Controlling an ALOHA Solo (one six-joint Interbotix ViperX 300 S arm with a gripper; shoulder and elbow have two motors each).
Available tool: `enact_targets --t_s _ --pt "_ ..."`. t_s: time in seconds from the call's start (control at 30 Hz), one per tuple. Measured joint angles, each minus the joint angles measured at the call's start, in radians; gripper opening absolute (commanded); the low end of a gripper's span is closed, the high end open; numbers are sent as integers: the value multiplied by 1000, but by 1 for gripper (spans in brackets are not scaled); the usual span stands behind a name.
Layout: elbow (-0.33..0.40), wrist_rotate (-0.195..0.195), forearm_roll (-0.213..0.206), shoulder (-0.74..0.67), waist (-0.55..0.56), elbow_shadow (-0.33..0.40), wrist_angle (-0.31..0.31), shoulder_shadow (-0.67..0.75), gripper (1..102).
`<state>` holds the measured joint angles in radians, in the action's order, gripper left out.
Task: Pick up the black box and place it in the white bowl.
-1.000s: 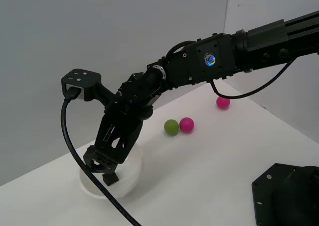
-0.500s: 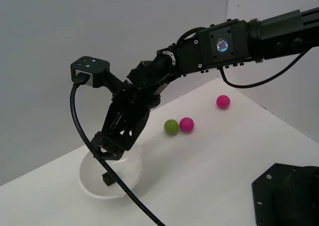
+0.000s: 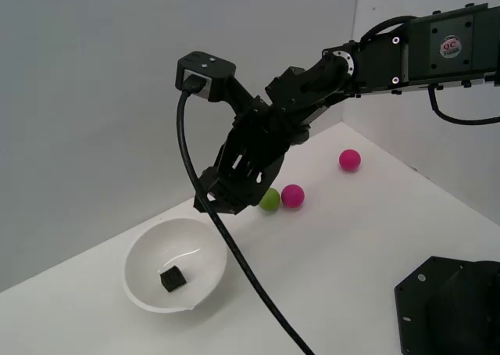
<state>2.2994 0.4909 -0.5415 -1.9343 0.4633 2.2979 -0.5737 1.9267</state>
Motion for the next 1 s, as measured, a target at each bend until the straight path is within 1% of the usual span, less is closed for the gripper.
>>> enact_targets --t_s 0.07,0.17,0.37,0.43,0.5,0.6,0.63,0.77,0.83,0.93,1.0 --pt "15 0 0 -34 -17 15 -3 32 49" --pt "37 0 2 -75 -44 40 -11 74 44" --pt "95 0 2 -195 -110 98 -21 196 44" --pt "120 0 12 -247 -138 124 -21 247 44" --pt "146 9 17 -296 -172 150 -23 301 44" --pt "183 12 18 -388 -229 187 -23 390 44" --pt "193 12 18 -416 -252 196 -29 416 44" --pt "229 12 40 -503 -331 232 -61 508 44" --pt "247 35 51 -540 -368 249 -71 545 44" --pt "281 86 54 -594 -420 284 -75 598 44" --pt "305 98 54 -623 -453 308 -75 627 45"
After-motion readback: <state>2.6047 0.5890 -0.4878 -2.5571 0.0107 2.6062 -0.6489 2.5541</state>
